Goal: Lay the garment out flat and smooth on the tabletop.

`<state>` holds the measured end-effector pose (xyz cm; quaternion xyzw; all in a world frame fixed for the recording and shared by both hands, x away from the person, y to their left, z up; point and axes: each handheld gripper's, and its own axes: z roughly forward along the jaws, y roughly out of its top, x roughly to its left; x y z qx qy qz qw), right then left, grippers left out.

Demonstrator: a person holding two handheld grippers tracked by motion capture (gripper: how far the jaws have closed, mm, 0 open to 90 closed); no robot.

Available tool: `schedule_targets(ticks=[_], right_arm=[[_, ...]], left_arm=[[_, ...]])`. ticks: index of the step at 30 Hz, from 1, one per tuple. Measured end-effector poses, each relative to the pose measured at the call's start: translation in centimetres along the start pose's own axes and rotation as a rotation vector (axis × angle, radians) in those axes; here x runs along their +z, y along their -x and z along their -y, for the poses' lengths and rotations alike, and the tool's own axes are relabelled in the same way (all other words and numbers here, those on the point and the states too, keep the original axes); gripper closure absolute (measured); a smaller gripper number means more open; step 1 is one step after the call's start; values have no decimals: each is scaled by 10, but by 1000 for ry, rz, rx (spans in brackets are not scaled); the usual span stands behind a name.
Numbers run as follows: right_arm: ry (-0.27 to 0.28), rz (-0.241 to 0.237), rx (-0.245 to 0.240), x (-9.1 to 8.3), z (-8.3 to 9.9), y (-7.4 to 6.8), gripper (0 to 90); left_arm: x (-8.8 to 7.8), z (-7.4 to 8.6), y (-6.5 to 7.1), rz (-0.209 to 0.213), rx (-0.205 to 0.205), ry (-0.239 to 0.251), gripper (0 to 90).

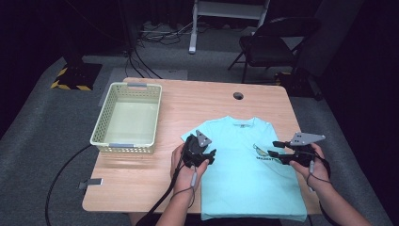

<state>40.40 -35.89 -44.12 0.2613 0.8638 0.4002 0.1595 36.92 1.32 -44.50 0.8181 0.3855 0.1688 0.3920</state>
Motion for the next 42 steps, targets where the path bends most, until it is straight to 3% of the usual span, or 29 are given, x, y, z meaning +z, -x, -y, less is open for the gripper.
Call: schedule_targets(ticks=[8, 13, 23, 28, 30, 33, 36, 42], right_arm=[[-36, -11, -9, 19, -6, 10, 539], [-54, -14, -4, 29, -4, 14, 548], [-98, -24, 18, 52, 3, 21, 558], [-124, -14, 24, 63, 4, 24, 551], [-138, -13, 30, 66, 6, 26, 586], [-147, -21, 53, 68, 10, 29, 702], [-166, -15, 41, 66, 9, 32, 834], [-143, -13, 51, 60, 6, 36, 867]], left_arm=[[10, 20, 17, 61, 37, -34, 442], [16, 31, 23, 111, 32, -44, 442], [26, 48, 34, 134, 54, -92, 430], [27, 51, 36, 136, 62, -74, 406], [27, 54, 36, 134, 69, -59, 398], [27, 55, 38, 130, 77, -57, 387], [27, 55, 39, 123, 93, -60, 380], [27, 55, 42, 107, 114, -65, 375]])
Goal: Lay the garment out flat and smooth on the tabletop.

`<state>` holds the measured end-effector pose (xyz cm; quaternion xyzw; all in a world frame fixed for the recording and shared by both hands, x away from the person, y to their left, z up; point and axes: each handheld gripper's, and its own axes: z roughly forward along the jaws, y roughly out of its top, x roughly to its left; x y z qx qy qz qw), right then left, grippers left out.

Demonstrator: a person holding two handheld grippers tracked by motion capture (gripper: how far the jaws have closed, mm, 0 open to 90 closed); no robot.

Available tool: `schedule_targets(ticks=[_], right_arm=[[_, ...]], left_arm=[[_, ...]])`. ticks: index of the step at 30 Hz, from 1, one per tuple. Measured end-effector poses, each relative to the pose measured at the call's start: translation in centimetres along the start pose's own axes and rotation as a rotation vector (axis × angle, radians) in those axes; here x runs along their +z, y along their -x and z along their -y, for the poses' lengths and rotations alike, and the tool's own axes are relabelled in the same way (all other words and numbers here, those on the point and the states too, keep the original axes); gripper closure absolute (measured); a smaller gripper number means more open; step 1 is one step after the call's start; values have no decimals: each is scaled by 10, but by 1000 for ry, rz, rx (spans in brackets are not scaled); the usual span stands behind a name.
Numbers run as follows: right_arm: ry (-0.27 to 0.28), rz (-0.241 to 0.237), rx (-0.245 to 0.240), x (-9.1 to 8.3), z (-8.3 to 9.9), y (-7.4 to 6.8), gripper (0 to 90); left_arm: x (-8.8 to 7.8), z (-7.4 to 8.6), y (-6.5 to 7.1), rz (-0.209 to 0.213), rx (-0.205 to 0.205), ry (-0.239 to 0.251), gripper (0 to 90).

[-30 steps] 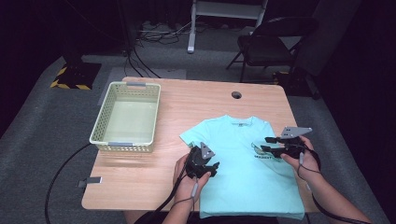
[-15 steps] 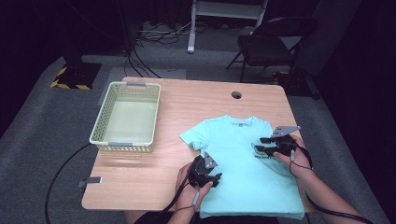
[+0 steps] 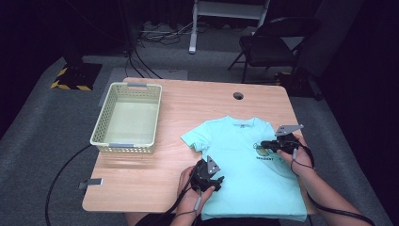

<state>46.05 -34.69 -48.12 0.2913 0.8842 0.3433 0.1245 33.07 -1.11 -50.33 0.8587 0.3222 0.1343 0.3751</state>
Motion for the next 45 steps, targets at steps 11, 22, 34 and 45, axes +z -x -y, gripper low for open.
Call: schedule_targets(ticks=[11, 22, 34, 45], right_arm=[[68, 61, 31, -37, -8, 21, 869], [101, 119, 98, -61, 1, 48, 869], [92, 297, 315, -84, 33, 75, 704], [137, 256, 196, -99, 26, 45, 514]], left_arm=[[0, 0, 0, 0, -1, 0, 374], [0, 0, 0, 0, -1, 0, 374], [0, 0, 0, 0, 0, 0, 375], [0, 0, 0, 2, 2, -1, 373]])
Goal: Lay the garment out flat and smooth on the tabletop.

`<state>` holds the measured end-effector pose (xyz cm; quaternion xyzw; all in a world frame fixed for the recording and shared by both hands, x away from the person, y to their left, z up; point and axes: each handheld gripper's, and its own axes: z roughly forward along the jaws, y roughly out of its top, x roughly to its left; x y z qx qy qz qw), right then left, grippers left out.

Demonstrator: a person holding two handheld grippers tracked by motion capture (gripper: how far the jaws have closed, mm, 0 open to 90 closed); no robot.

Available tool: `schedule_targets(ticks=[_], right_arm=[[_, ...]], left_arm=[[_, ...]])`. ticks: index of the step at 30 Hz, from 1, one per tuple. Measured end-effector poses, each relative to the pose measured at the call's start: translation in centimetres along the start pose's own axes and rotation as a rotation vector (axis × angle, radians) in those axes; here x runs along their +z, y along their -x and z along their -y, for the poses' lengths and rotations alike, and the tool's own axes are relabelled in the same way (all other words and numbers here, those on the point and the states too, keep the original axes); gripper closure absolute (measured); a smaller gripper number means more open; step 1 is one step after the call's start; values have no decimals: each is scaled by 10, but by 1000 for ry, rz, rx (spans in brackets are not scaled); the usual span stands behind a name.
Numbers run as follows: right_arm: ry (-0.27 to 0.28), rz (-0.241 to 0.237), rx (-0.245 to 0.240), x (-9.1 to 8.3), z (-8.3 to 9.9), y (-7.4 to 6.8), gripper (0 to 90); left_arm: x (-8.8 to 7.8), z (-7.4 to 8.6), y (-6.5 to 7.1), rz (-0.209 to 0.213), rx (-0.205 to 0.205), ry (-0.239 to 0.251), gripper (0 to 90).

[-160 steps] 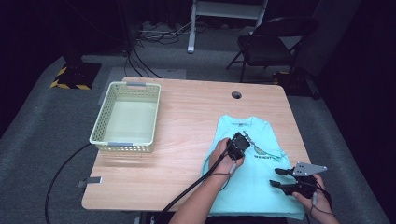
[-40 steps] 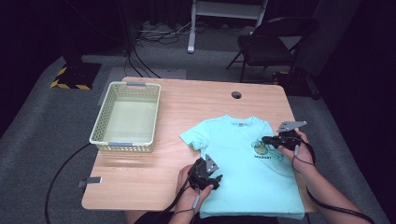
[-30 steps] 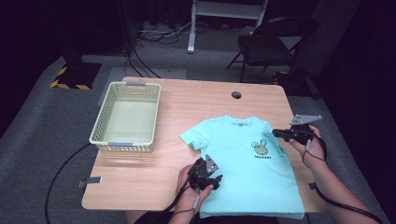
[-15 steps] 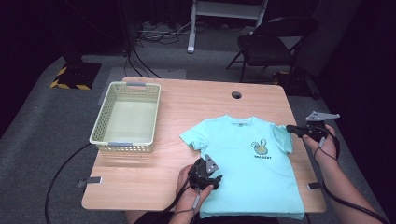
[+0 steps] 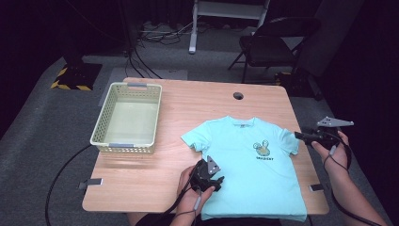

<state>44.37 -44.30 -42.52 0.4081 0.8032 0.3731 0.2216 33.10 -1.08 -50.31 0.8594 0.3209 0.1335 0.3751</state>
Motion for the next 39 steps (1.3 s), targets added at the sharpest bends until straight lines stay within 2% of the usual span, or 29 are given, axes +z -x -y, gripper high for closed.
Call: schedule_targets(ticks=[3, 7, 13, 16, 18, 23, 28, 39], right_arm=[[-4, -50, -44, -2, 0, -11, 476], [-25, -137, -101, -4, 11, -33, 436], [-100, -202, -150, 3, 49, -59, 413], [-107, -221, -164, 3, 61, -67, 409], [-102, -238, -164, 3, 65, -71, 403], [-129, -234, -171, 9, 74, -71, 387], [-98, -240, -140, 13, 78, -69, 352], [-79, -216, -114, 27, 69, -68, 342]], left_arm=[[0, 0, 1, -6, 11, 3, 372], [1, -3, 1, -14, 15, 3, 373], [2, -10, 0, -18, -3, 15, 373], [5, -10, -1, -14, -6, 9, 372], [7, -9, -1, -12, 0, -13, 372], [7, -7, -3, -4, 1, -5, 371], [6, -5, -7, 0, 6, -1, 373], [6, -6, -33, 0, 3, 1, 373]])
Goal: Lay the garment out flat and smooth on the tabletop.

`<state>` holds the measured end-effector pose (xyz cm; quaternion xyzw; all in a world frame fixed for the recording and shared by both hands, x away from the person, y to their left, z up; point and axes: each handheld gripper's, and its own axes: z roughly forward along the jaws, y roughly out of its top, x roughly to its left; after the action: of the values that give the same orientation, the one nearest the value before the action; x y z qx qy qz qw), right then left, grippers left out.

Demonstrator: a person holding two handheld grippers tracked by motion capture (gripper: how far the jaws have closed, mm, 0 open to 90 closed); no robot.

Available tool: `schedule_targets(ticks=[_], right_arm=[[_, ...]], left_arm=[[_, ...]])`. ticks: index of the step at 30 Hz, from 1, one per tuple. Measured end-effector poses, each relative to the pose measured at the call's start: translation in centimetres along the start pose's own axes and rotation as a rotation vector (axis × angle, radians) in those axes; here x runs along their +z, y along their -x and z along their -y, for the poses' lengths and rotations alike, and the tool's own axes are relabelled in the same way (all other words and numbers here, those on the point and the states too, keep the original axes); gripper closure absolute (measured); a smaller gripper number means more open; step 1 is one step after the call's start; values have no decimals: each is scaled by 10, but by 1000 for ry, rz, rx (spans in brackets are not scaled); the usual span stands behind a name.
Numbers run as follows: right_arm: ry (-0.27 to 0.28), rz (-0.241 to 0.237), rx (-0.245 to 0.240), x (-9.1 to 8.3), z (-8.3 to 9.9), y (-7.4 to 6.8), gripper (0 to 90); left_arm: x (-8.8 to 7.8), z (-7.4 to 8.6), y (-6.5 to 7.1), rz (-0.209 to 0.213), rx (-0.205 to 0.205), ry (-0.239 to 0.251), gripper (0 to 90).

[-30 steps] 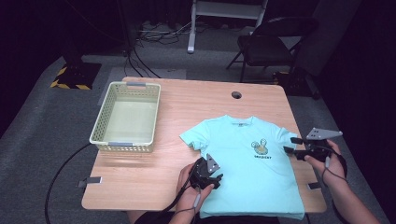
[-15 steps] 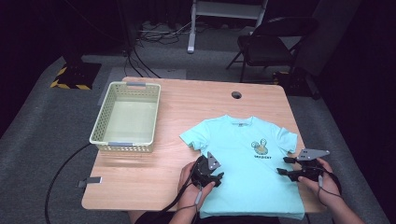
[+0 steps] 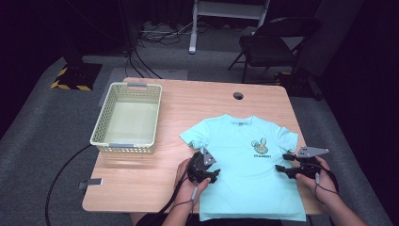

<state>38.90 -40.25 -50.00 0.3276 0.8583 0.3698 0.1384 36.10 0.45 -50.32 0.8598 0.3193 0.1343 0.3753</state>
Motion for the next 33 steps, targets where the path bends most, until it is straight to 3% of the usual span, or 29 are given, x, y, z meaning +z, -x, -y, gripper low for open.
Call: schedule_targets(ticks=[11, 25, 33], right_arm=[[-2, 20, 13, 15, -14, 8, 335], [-13, 42, 40, 49, -49, 39, 332], [-12, 57, 54, 66, -64, 45, 293]], left_arm=[[7, -7, -27, -14, -17, 0, 373], [26, -26, -76, -44, -42, -1, 372], [31, -31, -92, -52, -51, -3, 367]])
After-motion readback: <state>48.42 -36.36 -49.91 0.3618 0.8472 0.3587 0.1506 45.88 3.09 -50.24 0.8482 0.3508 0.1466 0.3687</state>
